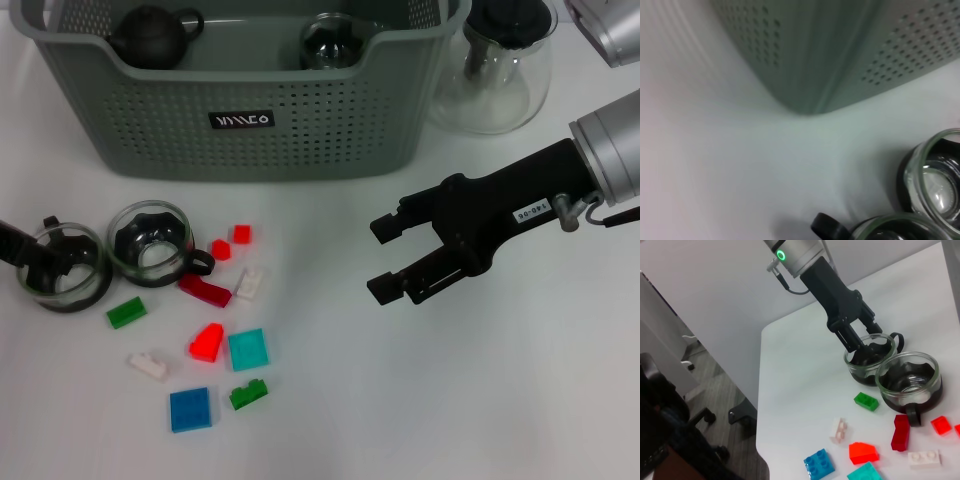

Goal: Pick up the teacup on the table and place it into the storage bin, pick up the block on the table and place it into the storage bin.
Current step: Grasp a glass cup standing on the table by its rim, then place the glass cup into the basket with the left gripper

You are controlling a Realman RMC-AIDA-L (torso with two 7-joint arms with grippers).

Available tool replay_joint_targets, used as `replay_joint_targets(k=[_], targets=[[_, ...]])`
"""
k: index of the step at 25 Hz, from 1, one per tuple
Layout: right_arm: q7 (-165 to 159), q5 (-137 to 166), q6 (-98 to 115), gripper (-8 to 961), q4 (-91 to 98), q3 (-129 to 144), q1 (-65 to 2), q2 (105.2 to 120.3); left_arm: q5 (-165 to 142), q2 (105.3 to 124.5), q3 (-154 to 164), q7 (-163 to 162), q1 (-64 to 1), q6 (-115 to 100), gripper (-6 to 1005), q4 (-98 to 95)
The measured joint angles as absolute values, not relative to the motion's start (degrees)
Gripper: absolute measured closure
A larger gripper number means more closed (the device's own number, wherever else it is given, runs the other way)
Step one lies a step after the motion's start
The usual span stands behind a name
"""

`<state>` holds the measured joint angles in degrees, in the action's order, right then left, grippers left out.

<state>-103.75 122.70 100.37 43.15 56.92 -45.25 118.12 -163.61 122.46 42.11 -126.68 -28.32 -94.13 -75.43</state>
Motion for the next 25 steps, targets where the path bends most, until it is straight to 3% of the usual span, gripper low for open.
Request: replay_joint_targets(k=[6,17,20,25], targets=[[-103.73,122.7,100.24,11,43.15,56.95,-45.3,118.12,-163.67,122.13,42.15,-126.95,-28.21,-93.3,254,-73.48],[-103.71,122.69,100.26,12,43.18,56.71,-45.42,118.12,-163.74,121.95,44.35,-129.14,-28.31,-90.55,671,-71.45],[-103.71,122.69,100.28,12,43.24,56.56,-45.43,118.12,-163.74,121.79,44.43,-129.56,-28.4,-90.27,889,-71.29],[-103.66,122.59,100.29,12,43.48,56.51,-45.22,118.0,-163.74,121.55,44.27,-130.19,-28.22,-90.3,917,-71.96]])
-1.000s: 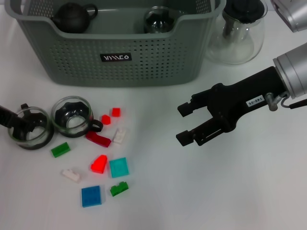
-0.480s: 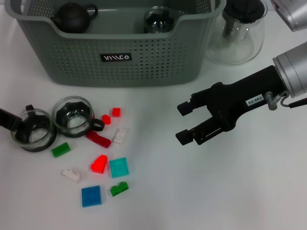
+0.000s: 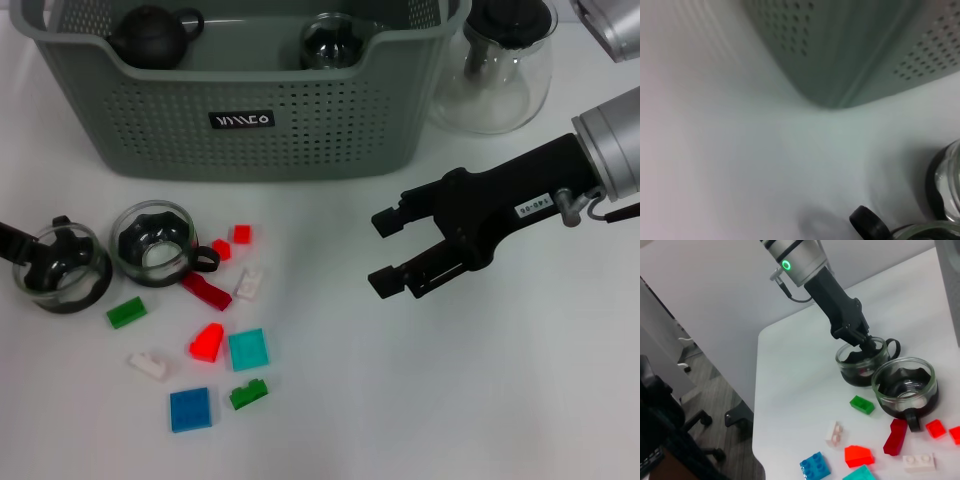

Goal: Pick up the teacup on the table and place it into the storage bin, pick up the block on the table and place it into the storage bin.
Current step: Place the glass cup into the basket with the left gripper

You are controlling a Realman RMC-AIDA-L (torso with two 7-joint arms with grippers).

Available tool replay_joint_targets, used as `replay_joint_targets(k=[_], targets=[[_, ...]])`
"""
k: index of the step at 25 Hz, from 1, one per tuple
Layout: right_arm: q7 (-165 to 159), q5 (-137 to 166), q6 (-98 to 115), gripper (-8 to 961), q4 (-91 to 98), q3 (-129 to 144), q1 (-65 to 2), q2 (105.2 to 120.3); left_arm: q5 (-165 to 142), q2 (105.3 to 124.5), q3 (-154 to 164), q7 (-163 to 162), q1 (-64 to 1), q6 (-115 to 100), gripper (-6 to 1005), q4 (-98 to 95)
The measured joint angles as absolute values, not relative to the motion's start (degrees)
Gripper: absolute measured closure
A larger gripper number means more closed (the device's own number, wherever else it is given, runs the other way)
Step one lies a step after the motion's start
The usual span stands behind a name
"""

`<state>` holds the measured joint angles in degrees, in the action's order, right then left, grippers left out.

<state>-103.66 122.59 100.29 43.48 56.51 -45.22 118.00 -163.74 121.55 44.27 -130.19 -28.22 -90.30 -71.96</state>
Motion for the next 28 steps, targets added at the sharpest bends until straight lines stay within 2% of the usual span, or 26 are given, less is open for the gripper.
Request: replay_joint_targets(k=[8,10,14,18,20,21,23,28], targets=[[-104.17,122.59,100.44,11,43.16,56.39,-45.01,116.86,-153.65,120.6,33.16,-128.54,-28.28,-103.0,951,-82.89],[-104.35,122.54,100.64,12,43.0,56.03,-44.73,116.31,-144.35,119.37,26.97,-127.92,-29.41,-108.71,951,-83.67],[-104.97,122.54,101.72,12,41.78,55.62,-44.5,115.21,-121.07,115.75,19.4,-129.99,-31.85,-115.9,951,-78.36],[-105.53,122.54,105.52,11,39.79,55.49,-44.7,113.39,-109.07,113.13,19.97,-131.22,-35.54,-114.95,951,-74.72],[-106.95,122.44,108.46,12,38.83,54.44,-44.81,111.69,-109.08,112.13,21.68,-131.21,-37.96,-113.1,951,-74.56],[-106.95,122.44,108.46,12,38.83,54.44,-44.81,111.69,-110.22,111.36,23.47,-131.21,-39.43,-111.12,951,-74.56],[-108.05,122.48,110.0,12,38.75,52.77,-44.59,110.62,-114.4,109.84,28.36,-131.68,-41.87,-106.08,951,-74.4],[-110.83,122.62,111.43,11,38.71,50.51,-44.08,108.89,-129.43,108.39,39.28,-133.86,-47.76,-95.69,950,-71.8]])
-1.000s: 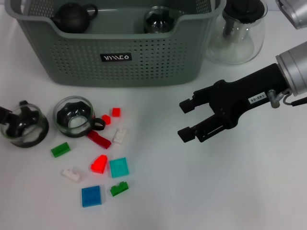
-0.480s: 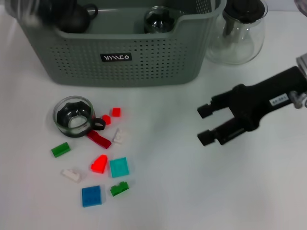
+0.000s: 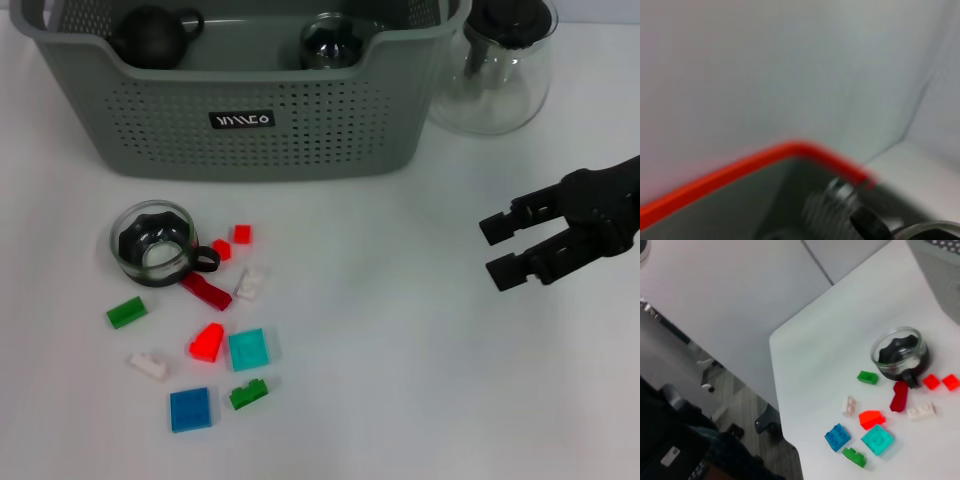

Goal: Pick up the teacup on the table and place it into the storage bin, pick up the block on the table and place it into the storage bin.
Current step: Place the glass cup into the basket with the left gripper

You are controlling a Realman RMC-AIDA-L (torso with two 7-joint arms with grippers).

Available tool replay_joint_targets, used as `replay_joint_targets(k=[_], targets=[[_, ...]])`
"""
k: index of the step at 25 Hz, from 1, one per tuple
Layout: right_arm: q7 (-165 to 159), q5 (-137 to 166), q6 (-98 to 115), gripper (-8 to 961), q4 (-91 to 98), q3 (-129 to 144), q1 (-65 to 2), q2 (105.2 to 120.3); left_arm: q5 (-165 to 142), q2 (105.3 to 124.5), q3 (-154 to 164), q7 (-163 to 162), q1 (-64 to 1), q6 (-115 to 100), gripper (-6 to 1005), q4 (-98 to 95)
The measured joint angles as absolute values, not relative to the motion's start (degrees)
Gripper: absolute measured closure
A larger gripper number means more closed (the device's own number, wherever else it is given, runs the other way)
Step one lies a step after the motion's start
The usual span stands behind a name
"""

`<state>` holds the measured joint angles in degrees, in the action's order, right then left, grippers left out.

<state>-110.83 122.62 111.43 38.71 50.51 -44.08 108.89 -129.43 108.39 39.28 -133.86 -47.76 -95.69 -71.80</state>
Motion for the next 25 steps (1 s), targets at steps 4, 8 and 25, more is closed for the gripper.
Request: replay_joint_targets(k=[4,8,25], targets=[[-111.72,122.64,111.45,11,38.61,50.52,-43.9,108.36,-140.43,108.86,43.69,-135.06,-53.17,-90.17,950,-65.4],[-111.82,122.69,110.79,11,38.58,50.46,-43.79,108.26,-147.79,110.07,47.24,-136.96,-56.7,-82.77,950,-59.67],[-110.62,126.31,107.62,12,38.58,50.97,-44.69,110.35,-161.14,115.56,53.83,-140.78,-63.03,-58.66,950,-42.71]])
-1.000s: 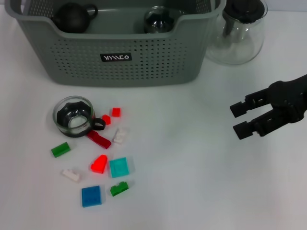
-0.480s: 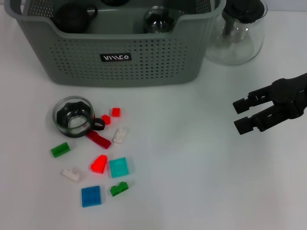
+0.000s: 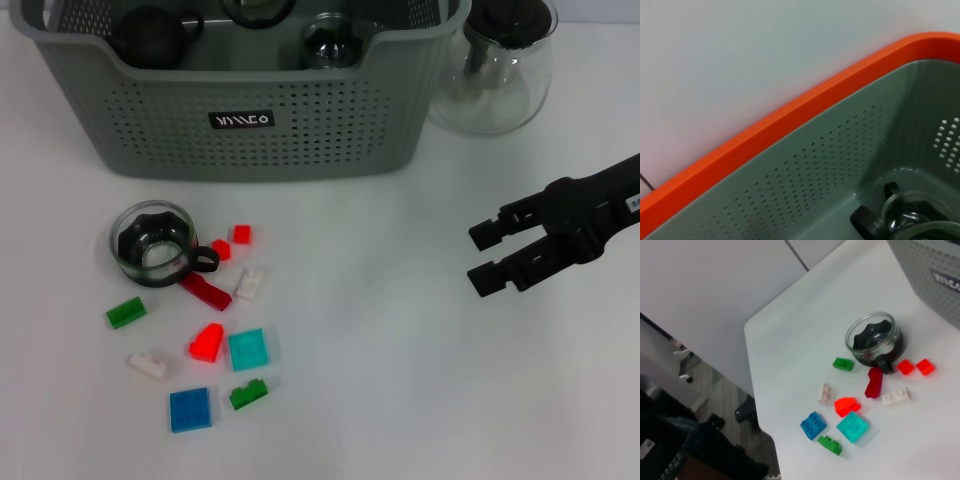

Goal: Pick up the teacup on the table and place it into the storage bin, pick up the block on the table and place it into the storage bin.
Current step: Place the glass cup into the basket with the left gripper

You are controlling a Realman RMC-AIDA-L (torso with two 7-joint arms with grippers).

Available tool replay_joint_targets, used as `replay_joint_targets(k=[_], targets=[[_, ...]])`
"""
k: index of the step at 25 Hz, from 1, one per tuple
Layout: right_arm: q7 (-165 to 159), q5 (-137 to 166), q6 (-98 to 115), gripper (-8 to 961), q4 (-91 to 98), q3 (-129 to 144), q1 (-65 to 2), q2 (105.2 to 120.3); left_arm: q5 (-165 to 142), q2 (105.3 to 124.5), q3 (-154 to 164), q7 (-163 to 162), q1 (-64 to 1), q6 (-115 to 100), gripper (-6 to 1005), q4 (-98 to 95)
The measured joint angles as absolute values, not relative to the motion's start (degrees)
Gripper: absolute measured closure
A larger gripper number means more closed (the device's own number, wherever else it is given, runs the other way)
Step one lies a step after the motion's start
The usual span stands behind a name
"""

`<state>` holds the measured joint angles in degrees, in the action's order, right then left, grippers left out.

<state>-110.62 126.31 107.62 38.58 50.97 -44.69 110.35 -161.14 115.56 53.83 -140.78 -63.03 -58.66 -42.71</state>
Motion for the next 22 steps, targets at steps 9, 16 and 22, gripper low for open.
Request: replay_joint_targets(k=[9,16,22], targets=[[-110.47,127.21,106.98,12,38.58,51.07,-45.63,111.24,-163.0,117.82,55.4,-140.88,-63.79,-51.7,937,-38.17],[-110.48,127.21,106.23,12,38.58,51.15,-45.72,111.34,-163.72,118.87,57.65,-140.97,-63.42,-48.45,927,-36.58],[-110.48,127.19,105.48,11,38.58,51.33,-45.58,111.46,-163.74,119.47,59.42,-140.97,-63.28,-46.7,919,-35.48]])
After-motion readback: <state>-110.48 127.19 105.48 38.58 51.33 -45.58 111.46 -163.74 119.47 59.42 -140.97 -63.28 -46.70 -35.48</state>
